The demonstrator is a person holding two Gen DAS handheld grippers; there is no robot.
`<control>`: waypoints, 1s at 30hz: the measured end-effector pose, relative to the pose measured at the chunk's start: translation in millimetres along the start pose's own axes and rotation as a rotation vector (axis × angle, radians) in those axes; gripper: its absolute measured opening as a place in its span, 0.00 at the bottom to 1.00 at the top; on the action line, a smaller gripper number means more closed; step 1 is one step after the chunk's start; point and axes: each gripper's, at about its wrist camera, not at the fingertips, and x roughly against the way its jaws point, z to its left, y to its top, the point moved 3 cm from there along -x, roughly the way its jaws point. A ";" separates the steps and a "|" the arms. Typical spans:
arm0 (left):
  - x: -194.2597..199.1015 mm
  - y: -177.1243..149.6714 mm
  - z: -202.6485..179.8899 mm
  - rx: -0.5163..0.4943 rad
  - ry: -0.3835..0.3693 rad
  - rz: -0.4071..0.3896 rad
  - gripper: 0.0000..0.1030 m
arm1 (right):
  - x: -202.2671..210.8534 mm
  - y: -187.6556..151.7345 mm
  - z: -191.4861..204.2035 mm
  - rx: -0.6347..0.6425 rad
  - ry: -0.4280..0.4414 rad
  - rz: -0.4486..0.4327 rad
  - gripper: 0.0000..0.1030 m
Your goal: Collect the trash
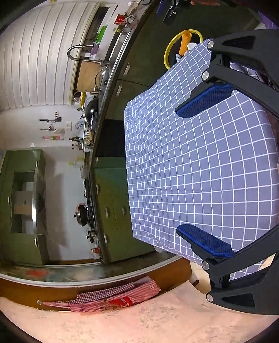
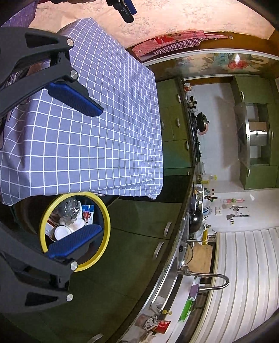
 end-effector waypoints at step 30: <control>4.4 7.8 -24.0 -0.050 -0.013 -0.001 0.95 | -2.8 0.9 -15.0 -0.040 0.004 -0.003 0.93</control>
